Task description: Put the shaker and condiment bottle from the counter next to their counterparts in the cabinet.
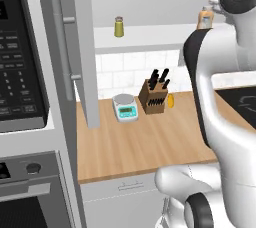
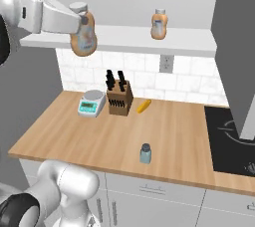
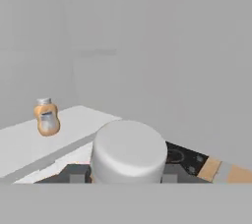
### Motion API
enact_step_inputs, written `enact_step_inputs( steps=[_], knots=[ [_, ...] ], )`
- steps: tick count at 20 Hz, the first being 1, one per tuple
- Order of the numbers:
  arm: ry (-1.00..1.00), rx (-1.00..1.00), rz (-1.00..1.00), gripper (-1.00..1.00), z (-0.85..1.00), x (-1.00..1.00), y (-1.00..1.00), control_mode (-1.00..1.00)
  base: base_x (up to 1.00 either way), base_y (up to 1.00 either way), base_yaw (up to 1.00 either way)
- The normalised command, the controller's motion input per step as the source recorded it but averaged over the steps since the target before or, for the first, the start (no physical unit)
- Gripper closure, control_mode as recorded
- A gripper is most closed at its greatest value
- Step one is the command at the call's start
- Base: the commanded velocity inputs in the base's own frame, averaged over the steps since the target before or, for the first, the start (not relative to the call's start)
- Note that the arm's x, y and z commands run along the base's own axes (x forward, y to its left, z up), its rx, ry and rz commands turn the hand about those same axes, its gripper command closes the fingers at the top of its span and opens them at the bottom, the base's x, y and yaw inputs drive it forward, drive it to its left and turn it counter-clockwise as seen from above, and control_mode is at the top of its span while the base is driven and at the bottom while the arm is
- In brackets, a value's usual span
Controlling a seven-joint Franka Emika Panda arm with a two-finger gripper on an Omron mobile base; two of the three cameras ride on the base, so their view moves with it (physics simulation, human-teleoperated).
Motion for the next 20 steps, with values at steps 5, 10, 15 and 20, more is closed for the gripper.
enact_step_inputs(
  steps=[5, 10, 15, 20],
  knots=[
    [-0.49, -0.22, 0.02, 1.00, -0.34, 0.00, 0.12, -1.00, 0.00, 0.00, 0.00],
    [-0.12, -0.10, -0.01, 1.00, -0.21, 0.04, 0.02, -1.00, 0.00, 0.00, 0.00],
    [0.03, 0.00, -0.04, 1.00, 0.54, 0.17, 0.00, -1.00, 0.00, 0.00, 0.00],
    [0.18, 0.00, 0.00, 1.00, 0.49, 0.32, 0.00, -1.00, 0.00, 0.00, 0.00]
  ],
)
